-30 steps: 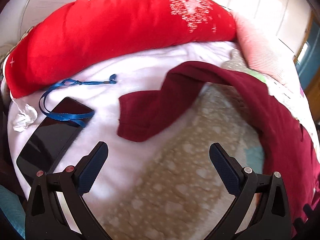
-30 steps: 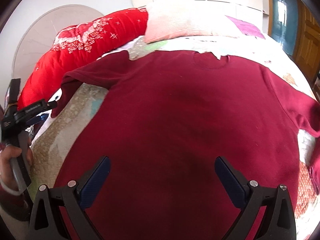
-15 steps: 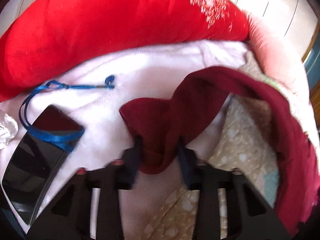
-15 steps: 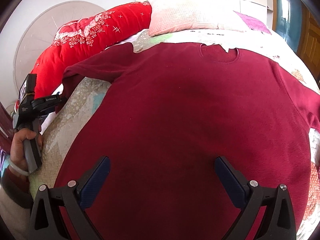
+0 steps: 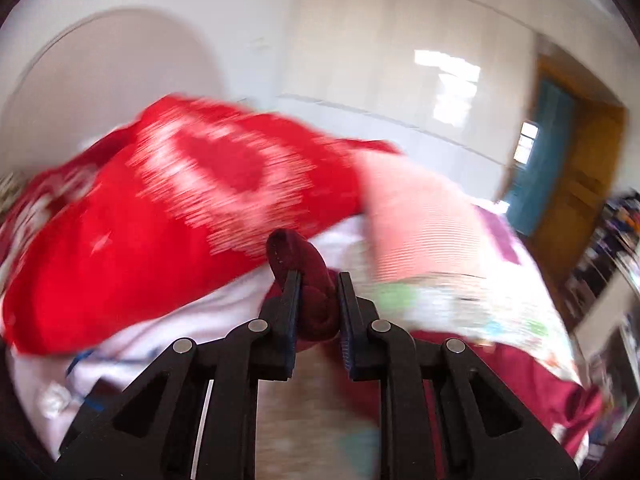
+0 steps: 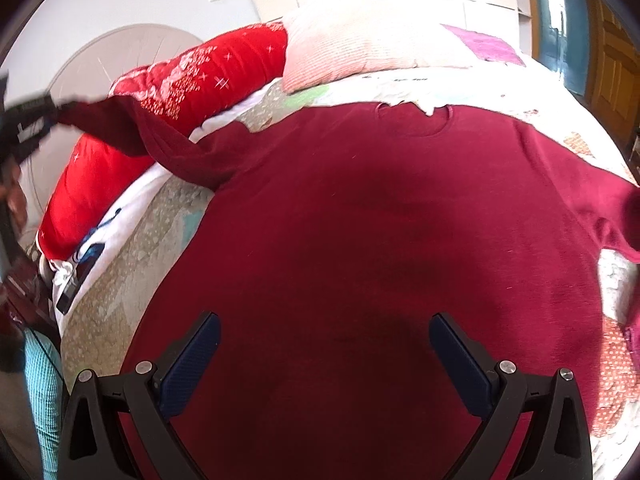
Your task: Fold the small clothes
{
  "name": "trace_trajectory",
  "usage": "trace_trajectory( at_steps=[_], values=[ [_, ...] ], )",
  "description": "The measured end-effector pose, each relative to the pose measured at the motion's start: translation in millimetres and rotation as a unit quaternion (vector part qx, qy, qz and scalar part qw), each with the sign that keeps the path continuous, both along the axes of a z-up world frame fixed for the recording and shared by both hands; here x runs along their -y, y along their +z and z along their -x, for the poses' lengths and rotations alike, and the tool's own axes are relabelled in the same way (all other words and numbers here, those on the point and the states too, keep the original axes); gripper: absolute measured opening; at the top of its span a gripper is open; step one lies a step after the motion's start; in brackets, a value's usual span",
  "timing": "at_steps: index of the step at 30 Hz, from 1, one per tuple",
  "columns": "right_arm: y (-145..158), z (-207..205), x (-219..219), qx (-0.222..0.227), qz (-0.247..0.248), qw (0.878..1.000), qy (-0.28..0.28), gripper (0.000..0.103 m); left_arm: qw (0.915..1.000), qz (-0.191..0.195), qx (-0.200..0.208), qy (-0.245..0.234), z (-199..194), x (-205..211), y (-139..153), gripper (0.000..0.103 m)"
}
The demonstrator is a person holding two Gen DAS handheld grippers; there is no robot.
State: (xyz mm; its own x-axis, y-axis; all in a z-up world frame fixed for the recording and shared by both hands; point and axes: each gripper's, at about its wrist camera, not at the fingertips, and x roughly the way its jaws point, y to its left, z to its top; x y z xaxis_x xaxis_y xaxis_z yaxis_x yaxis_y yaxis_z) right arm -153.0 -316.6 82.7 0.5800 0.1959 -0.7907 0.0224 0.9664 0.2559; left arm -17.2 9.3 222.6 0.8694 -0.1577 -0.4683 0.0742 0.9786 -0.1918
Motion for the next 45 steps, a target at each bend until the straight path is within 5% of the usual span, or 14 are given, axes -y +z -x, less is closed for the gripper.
trace_trajectory(
  at_steps=[5, 11, 15, 19, 24, 28, 33, 36, 38, 39, 41, 42, 45],
  values=[
    [10.7, 7.1, 27.4, 0.013, 0.006, 0.999, -0.032, 0.103, 0.9915, 0.004, -0.01, -0.13, 5.5, 106.9, 2.9, 0.014],
    [11.8, 21.4, 70.1, 0.012, 0.015, 0.996, -0.087, 0.103, 0.9707, -0.005, -0.075, -0.228, 4.4, 217.9, -59.6, 0.014],
    [8.6, 29.4, 98.6, 0.003, 0.02, 0.992, -0.127, 0.103, 0.9616, -0.029, -0.118, -0.246, 12.7, 246.5, -95.5, 0.013],
    [9.2, 20.5, 102.2, 0.01, 0.008, 0.994, -0.11, 0.103, 0.9644, -0.059, -0.127, -0.224, 25.7, 214.9, -102.6, 0.014],
    [11.1, -20.5, 76.2, 0.026, -0.031, 0.998, -0.053, 0.103, 0.9783, -0.099, -0.123, -0.134, 32.6, 139.6, -114.7, 0.014],
    [7.8, -65.6, 31.8, 0.037, -0.026, 0.999, 0.004, 0.103, 0.9805, -0.119, -0.141, -0.07, 24.8, 90.5, -132.6, 0.014],
    [0.5, -103.0, -30.8, 0.049, 0.011, 0.995, 0.091, 0.103, 0.9856, -0.078, -0.146, -0.034, 2.7, 63.8, -141.9, 0.014],
    [-6.6, -120.8, -64.9, 0.078, 0.104, 0.982, 0.141, 0.102, 0.9884, -0.044, -0.136, -0.05, -6.4, 65.8, -141.8, 0.014],
    [-22.5, -135.9, -77.6, 0.069, 0.162, 0.969, 0.173, 0.079, 0.9896, -0.026, -0.125, -0.066, -9.0, 68.7, -142.7, 0.018],
    [-32.4, -142.8, -78.0, 0.048, 0.162, 0.967, 0.19, 0.05, 0.9899, -0.02, -0.121, -0.072, -10.4, 68.6, -144.6, 0.023],
    [-37.2, -152.3, -65.7, 0.039, 0.123, 0.974, 0.184, 0.04, 0.99, -0.011, -0.117, -0.078, -13.1, 68.0, -149.6, 0.049],
    [-33.2, -153.8, -59.8, 0.041, 0.108, 0.977, 0.178, 0.018, 0.9899, -0.007, -0.117, -0.081, -14.7, 66.9, -152.6, 0.05],
    [2.6, -159.4, -20.5, 0.072, 0.005, 0.989, 0.13, 0.011, 0.9895, 0.011, -0.117, -0.084, -21.7, 63.2, -153.3, 0.05]
  ],
)
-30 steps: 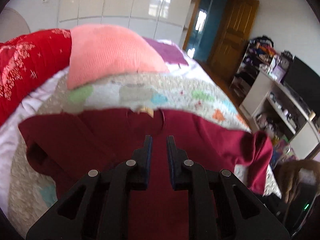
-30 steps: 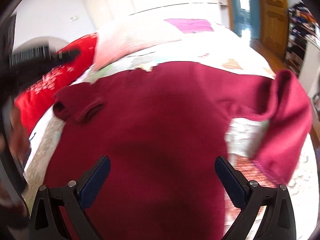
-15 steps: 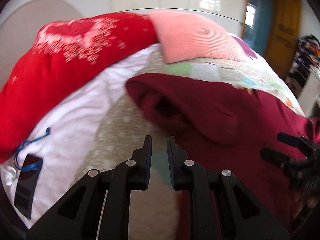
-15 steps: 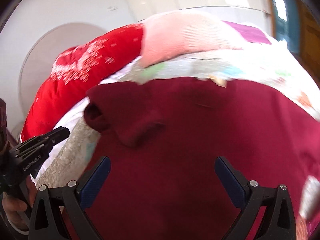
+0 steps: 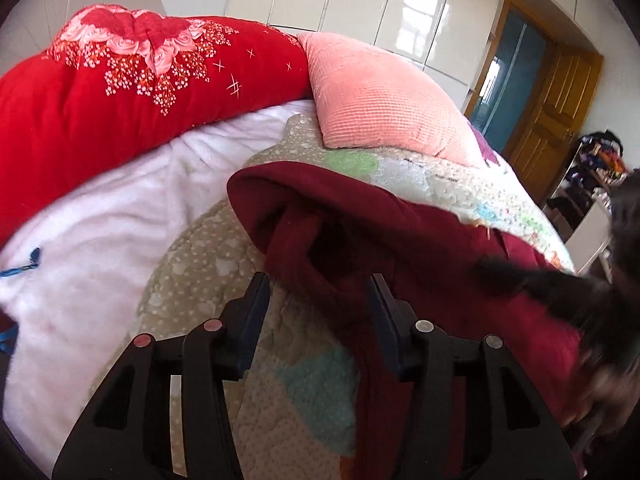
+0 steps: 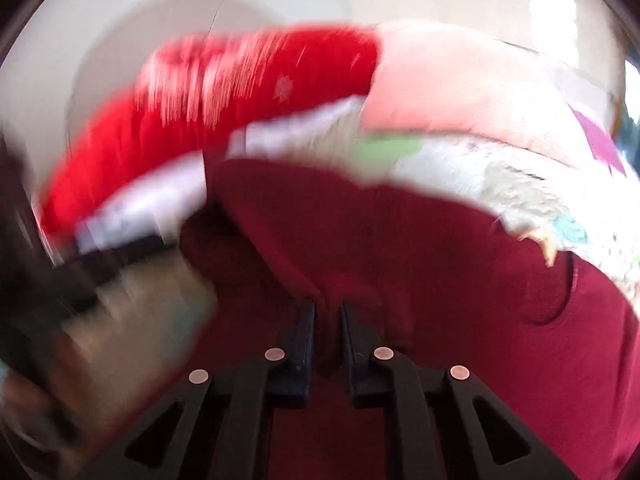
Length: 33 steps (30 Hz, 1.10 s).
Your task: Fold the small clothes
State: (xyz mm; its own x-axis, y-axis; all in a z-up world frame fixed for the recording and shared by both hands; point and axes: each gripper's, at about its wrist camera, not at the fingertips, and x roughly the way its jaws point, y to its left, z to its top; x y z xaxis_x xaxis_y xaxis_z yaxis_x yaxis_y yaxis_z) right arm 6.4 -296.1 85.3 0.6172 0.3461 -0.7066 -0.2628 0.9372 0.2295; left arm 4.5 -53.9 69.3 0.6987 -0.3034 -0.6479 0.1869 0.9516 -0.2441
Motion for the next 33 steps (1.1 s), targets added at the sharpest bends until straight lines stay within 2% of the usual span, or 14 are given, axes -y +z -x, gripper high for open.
trace_trajectory(
  at_steps=[5, 7, 11, 14, 17, 19, 20, 23, 26, 27, 29, 30, 31, 33],
  values=[
    [65.1, -1.4, 60.7, 0.034, -0.134, 0.989, -0.053, 0.011, 0.9995, 0.027, 0.008, -0.016, -7.9, 3.1, 4.1, 0.05],
    [92.5, 8.5, 74.8, 0.051, -0.178, 0.981, -0.05, 0.004, 0.9989, 0.035, 0.019, -0.026, -10.8, 7.1, 4.1, 0.05],
    [137.3, 33.1, 87.8, 0.091, -0.217, 0.971, -0.039, 0.003, 0.997, 0.023, 0.042, -0.062, -22.8, 22.3, 3.1, 0.05],
    [147.2, 48.9, 82.8, 0.097, -0.135, 0.985, -0.044, 0.004, 0.9981, 0.004, 0.026, -0.055, -27.7, 25.2, -1.2, 0.05],
    [118.8, 57.1, 61.7, 0.066, -0.033, 0.996, -0.056, 0.013, 0.9987, 0.007, 0.019, -0.048, -24.4, 16.1, -2.9, 0.05],
    [85.1, 60.7, 43.6, 0.03, -0.012, 0.999, -0.031, 0.067, 0.9991, 0.0, 0.011, -0.041, -23.9, 9.8, -4.3, 0.05],
    [67.8, 62.9, 34.1, 0.015, -0.007, 1.0, -0.02, 0.072, 0.9993, -0.002, 0.01, -0.035, -24.0, 5.8, -4.1, 0.05],
    [22.2, 66.8, 0.2, -0.011, 0.036, 0.999, 0.025, 0.072, 0.9996, 0.0, 0.007, -0.027, -23.3, -2.3, -4.2, 0.05],
    [-19.8, 57.6, -29.9, -0.003, 0.139, 0.988, 0.069, 0.072, 0.9995, 0.005, 0.005, -0.031, -22.9, -3.8, -5.1, 0.05],
    [-36.2, 49.8, -34.3, -0.009, 0.169, 0.982, 0.079, 0.069, 0.9995, 0.0, 0.006, -0.032, -22.6, -2.9, -5.6, 0.05],
    [-43.6, 37.1, -20.6, -0.013, 0.133, 0.989, 0.063, 0.044, 0.9993, -0.005, 0.008, -0.035, -22.0, -1.7, -5.8, 0.05],
    [-40.3, 31.9, -7.9, -0.022, 0.102, 0.994, 0.042, 0.016, 0.9992, -0.003, 0.008, -0.038, -22.1, -1.8, -5.8, 0.05],
    [-31.7, 22.8, 12.7, -0.041, 0.036, 0.998, 0.018, 0.009, 0.9992, -0.001, 0.008, -0.04, -22.3, -2.1, -5.3, 0.05],
    [-13.5, 18.1, 43.0, -0.049, -0.065, 0.997, -0.009, 0.009, 0.9989, 0.007, 0.012, -0.044, -22.0, -2.1, -4.1, 0.05]
  ],
)
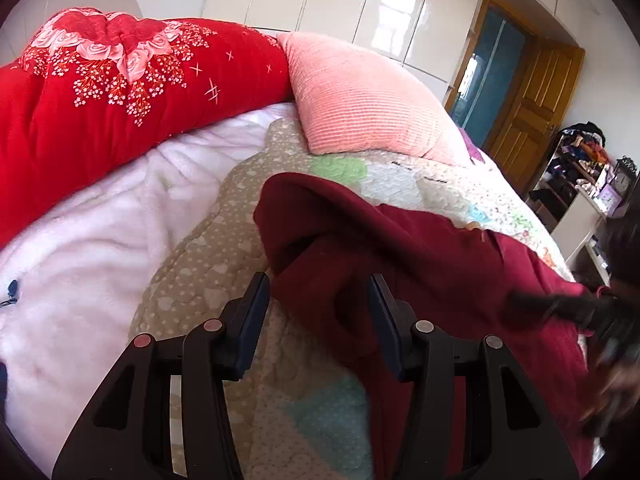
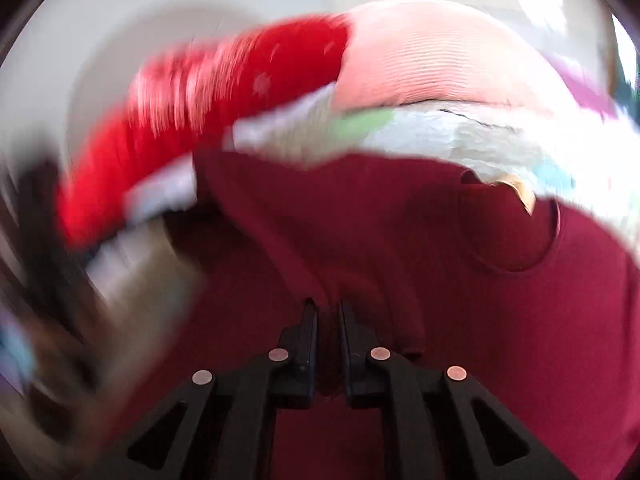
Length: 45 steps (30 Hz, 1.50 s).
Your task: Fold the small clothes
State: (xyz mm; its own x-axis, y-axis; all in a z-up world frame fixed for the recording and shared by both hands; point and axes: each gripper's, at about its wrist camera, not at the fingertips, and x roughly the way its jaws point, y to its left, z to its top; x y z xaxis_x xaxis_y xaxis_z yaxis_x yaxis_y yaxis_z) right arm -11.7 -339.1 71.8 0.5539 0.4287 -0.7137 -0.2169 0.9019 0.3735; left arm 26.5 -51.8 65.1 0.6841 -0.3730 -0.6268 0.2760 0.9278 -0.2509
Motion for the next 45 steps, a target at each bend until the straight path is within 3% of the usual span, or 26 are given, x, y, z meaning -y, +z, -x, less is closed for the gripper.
trace_trajectory(
  at_steps=[3, 5, 7, 9, 10, 13, 16, 18, 19, 20, 21, 22, 24, 27, 29, 30, 31, 32, 33, 34, 37, 40, 43, 45],
  values=[
    [44.4, 2.0, 42.7, 0.031, -0.136, 0.99, -0.025, 0.009, 0.9998, 0.009, 0.012, -0.016, -1.6, 6.3, 2.2, 0.052],
    [64.0, 3.4, 60.9, 0.045, -0.19, 0.98, -0.035, 0.009, 0.9995, 0.005, 0.022, -0.023, -5.6, 13.1, 1.7, 0.059],
    [82.4, 8.0, 75.2, 0.061, -0.243, 0.967, -0.04, 0.009, 0.9994, 0.0, 0.024, -0.023, -12.8, 19.7, -3.3, 0.06],
    [95.6, 11.8, 81.2, 0.073, -0.267, 0.96, -0.037, 0.009, 0.9995, 0.016, 0.005, -0.028, -21.3, 21.3, -10.7, 0.06],
    [105.3, 17.5, 83.5, 0.08, -0.277, 0.957, -0.035, 0.002, 0.9992, 0.023, -0.005, -0.031, -24.2, 21.0, -13.4, 0.06],
    [125.2, 26.7, 91.7, 0.098, -0.283, 0.953, -0.037, 0.001, 0.9983, 0.023, -0.015, -0.051, -24.0, 24.0, -12.7, 0.047],
    [139.5, 33.6, 103.9, 0.115, -0.229, 0.965, -0.064, 0.001, 0.9981, 0.006, -0.006, -0.06, -18.4, 30.0, -10.3, 0.046],
    [129.8, 37.6, 96.0, 0.103, -0.147, 0.981, -0.07, 0.002, 0.9982, 0.0, -0.007, -0.059, -18.3, 32.1, -12.2, 0.046],
    [117.4, 37.9, 83.0, 0.08, -0.08, 0.991, -0.078, 0.004, 0.9983, 0.0, -0.009, -0.057, -19.2, 32.0, -13.4, 0.046],
    [106.9, 36.8, 74.2, 0.067, -0.05, 0.994, -0.076, 0.007, 0.9983, 0.001, -0.011, -0.056, -20.3, 31.4, -14.5, 0.046],
    [96.1, 39.4, 64.7, 0.057, -0.034, 0.996, -0.065, 0.019, 0.9984, 0.005, -0.015, -0.054, -21.9, 29.9, -15.3, 0.046],
    [81.1, 45.8, 49.9, 0.046, -0.023, 0.998, -0.04, 0.043, 0.9984, 0.009, -0.018, -0.052, -22.1, 27.9, -15.9, 0.046],
    [60.1, 54.0, 30.2, 0.035, -0.007, 0.999, -0.016, 0.062, 0.9983, 0.017, -0.025, -0.049, -24.8, 24.8, -17.6, 0.046],
    [16.0, 60.6, -3.0, 0.008, 0.063, 0.998, 0.029, 0.062, 0.9981, 0.023, -0.033, -0.047, -26.4, 23.2, -19.7, 0.046],
    [-15.0, 56.3, -18.1, -0.005, 0.132, 0.99, 0.057, 0.062, 0.998, 0.024, -0.035, -0.046, -26.7, 23.4, -20.4, 0.046],
    [-25.9, 56.4, -24.4, 0.007, 0.166, 0.983, 0.072, 0.062, 0.998, 0.023, -0.036, -0.047, -26.8, 23.6, -20.8, 0.046],
    [-31.4, 56.6, -22.5, 0.023, 0.171, 0.982, 0.073, 0.055, 0.9979, 0.023, -0.037, -0.048, -27.1, 24.0, -21.2, 0.046],
    [-30.3, 52.0, -17.3, 0.023, 0.157, 0.985, 0.062, 0.043, 0.9978, 0.022, -0.037, -0.05, -26.5, 24.1, -21.3, 0.046],
    [-25.1, 42.0, -4.5, 0.014, 0.121, 0.992, 0.035, 0.007, 0.9976, 0.021, -0.038, -0.055, -25.9, 24.4, -21.0, 0.046],
    [-19.2, 35.4, 8.3, 0.008, 0.077, 0.997, 0.013, 0.003, 0.9972, 0.021, -0.038, -0.06, -25.4, 24.6, -20.4, 0.046],
    [19.6, 29.9, 45.7, 0.037, -0.03, 0.998, -0.031, 0.003, 0.9924, 0.039, -0.039, -0.11, -21.3, 24.3, -13.4, 0.046],
    [73.0, 41.5, 93.4, 0.092, -0.16, 0.981, -0.054, 0.003, 0.9833, 0.068, -0.028, -0.167, -12.4, 24.8, -1.4, 0.046],
    [112.1, 51.4, 137.8, 0.119, -0.226, 0.963, -0.087, 0.003, 0.9754, 0.072, -0.02, -0.208, -3.4, 33.2, 4.7, 0.046],
    [119.6, 52.2, 156.7, 0.123, -0.23, 0.959, -0.108, 0.003, 0.9718, 0.062, -0.024, -0.226, 0.6, 42.8, 1.8, 0.046]
  ],
)
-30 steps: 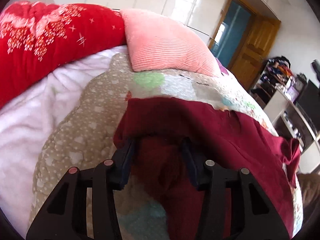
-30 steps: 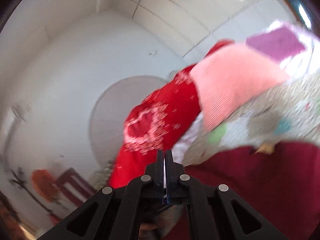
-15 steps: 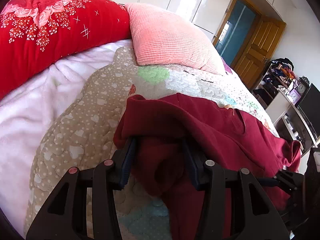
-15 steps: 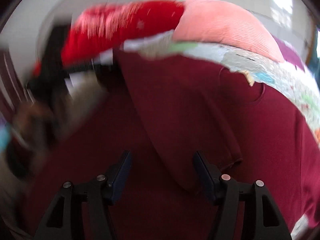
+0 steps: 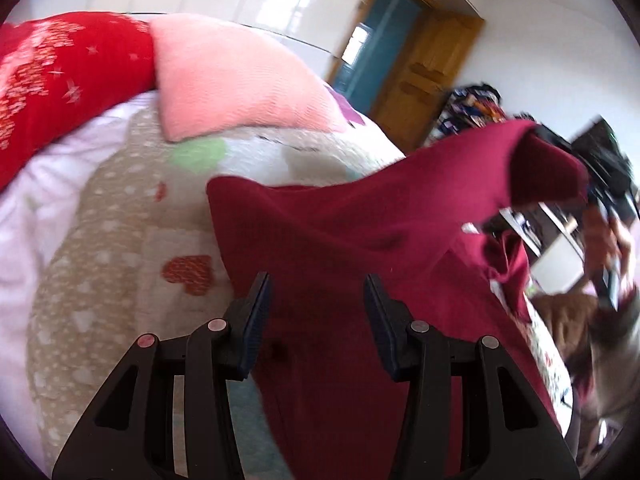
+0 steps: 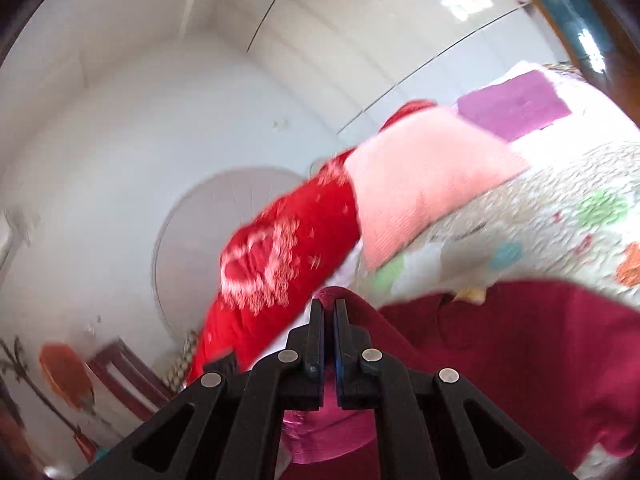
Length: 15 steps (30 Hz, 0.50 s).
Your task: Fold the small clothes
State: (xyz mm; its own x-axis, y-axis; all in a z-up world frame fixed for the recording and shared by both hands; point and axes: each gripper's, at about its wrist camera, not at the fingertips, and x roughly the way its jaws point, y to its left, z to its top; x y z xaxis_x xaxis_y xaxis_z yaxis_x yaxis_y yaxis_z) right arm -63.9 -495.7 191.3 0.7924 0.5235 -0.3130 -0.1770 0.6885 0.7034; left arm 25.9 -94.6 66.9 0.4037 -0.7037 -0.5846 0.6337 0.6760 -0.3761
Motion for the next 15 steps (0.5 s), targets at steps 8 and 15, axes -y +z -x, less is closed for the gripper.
trace_trajectory(
  at_steps=[8, 15],
  values=[
    [-108.8, -41.8, 59.6, -0.247, 0.113, 0.954, -0.125, 0.012, 0.9992, -0.034, 0.008, 0.018, -0.9, 13.5, -6.1, 0.046],
    [-89.0, -12.7, 60.1, -0.206, 0.159, 0.951, -0.167, 0.04, 0.9973, -0.059, 0.003, 0.043, -4.2, 17.7, -13.5, 0.046]
  ],
)
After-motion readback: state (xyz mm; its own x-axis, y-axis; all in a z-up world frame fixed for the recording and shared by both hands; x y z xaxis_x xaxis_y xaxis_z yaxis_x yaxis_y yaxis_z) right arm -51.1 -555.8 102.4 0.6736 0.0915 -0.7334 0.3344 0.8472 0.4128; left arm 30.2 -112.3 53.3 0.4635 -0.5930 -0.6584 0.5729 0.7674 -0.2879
